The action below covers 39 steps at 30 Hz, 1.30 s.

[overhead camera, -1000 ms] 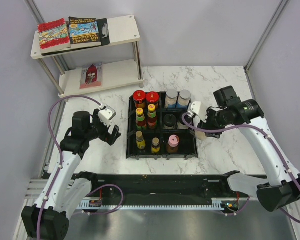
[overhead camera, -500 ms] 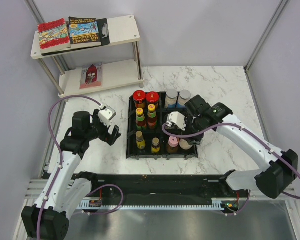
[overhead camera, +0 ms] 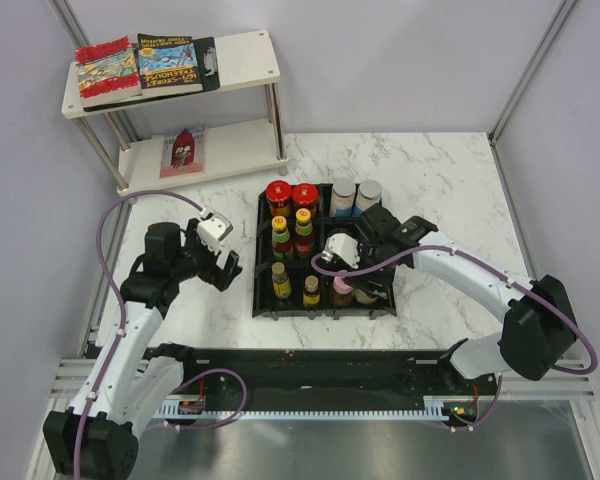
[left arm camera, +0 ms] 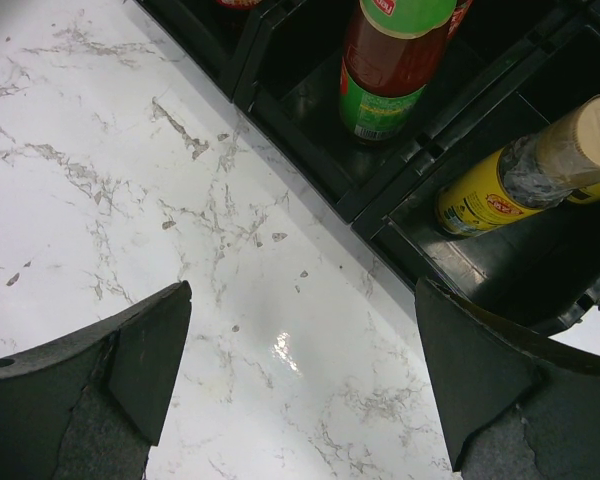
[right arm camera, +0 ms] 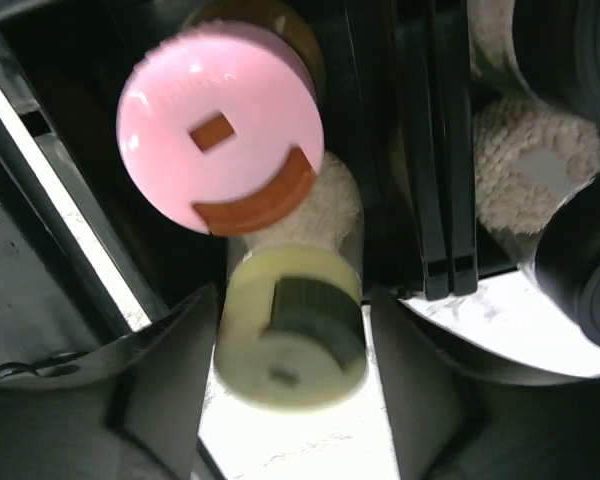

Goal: Organize the condiment bottles
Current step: Place the bottle in the storage box, then reset both arms

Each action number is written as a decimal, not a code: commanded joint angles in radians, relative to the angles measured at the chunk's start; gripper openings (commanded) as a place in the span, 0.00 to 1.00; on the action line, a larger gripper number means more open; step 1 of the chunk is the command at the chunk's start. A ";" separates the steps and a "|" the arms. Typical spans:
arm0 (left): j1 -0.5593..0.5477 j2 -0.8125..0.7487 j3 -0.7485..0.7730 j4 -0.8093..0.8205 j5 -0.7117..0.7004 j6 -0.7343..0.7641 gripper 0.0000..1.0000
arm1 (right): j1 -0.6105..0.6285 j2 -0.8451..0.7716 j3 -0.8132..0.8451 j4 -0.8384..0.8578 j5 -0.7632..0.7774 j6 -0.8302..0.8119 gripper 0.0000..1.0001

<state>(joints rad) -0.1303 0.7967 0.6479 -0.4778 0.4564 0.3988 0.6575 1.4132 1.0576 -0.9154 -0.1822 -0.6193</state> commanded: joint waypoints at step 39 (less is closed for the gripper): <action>0.299 0.058 0.702 -0.105 -0.207 -0.040 0.99 | -0.088 -0.576 0.076 0.967 1.050 0.039 0.98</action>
<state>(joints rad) 0.0677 0.8089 1.2728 -0.5709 0.1963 0.3973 0.5823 0.8696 1.1431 -0.1638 0.7872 -0.5304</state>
